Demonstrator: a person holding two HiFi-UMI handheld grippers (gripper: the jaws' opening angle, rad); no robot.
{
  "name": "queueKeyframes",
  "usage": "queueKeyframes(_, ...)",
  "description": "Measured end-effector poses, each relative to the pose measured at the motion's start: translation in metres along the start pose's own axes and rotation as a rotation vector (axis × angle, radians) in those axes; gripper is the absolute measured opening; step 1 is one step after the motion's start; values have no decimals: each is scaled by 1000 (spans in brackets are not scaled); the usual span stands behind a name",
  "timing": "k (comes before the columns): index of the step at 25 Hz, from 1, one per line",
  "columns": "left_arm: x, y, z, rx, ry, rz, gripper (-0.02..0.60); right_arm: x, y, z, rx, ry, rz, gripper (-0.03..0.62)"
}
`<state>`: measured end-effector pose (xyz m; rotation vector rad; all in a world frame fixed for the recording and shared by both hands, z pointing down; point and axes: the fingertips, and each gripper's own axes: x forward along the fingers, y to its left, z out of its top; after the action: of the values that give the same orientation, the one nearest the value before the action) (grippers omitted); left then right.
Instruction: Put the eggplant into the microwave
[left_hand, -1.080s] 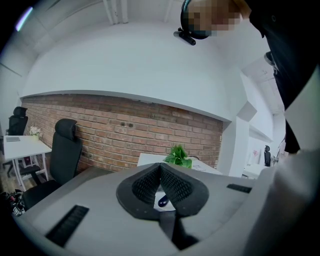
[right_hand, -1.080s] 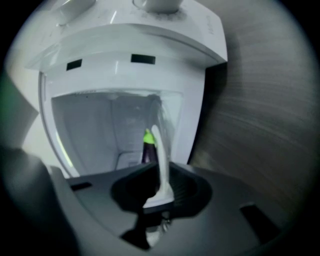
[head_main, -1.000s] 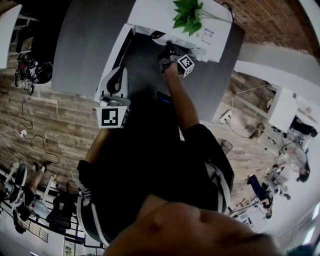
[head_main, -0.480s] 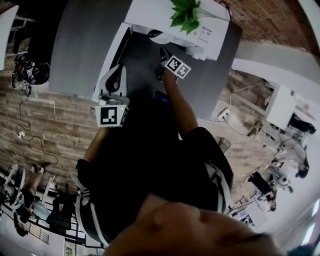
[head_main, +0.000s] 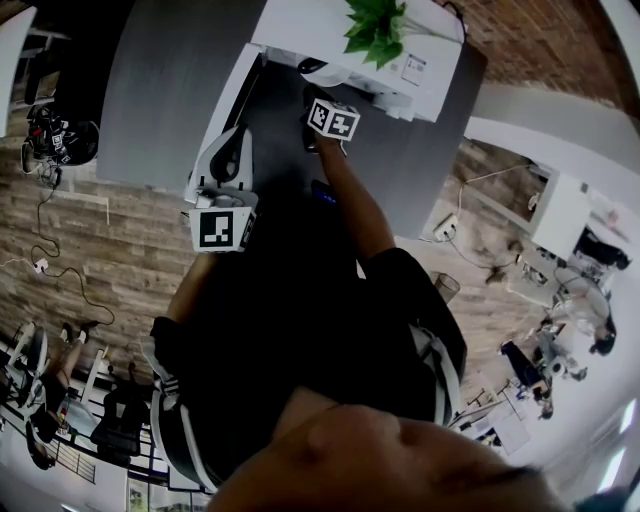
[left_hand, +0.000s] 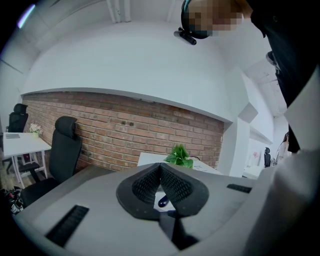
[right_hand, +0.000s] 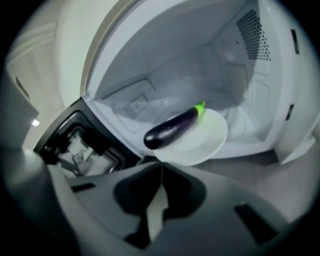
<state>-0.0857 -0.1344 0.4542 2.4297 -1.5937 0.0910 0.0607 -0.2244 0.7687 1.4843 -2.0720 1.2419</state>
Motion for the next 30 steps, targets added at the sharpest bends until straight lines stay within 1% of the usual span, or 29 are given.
queueKeyframes(12,5,7,-3,-9,3,4,37,14,-17,26,54,-23,-28,37)
queueKeyframes(15,6,7,-5,-16,16,5,37,18,-19,30,69,-30,-31,37)
queueKeyframes(18,6,6,-6,-14,26,4,37,20,-21,36,72,-39,-35,37)
queueKeyframes(23,5,6,-5,-11,17,7,37,24,-25,44,81,-55,-38,37)
queueKeyframes(27,1,6,-6,-15,20,7,37,16,-20,45,85,-66,-17,37)
queueKeyframes(30,-3,3,-3,-7,7,-8,37,-1,-9,44,60,-78,8,37)
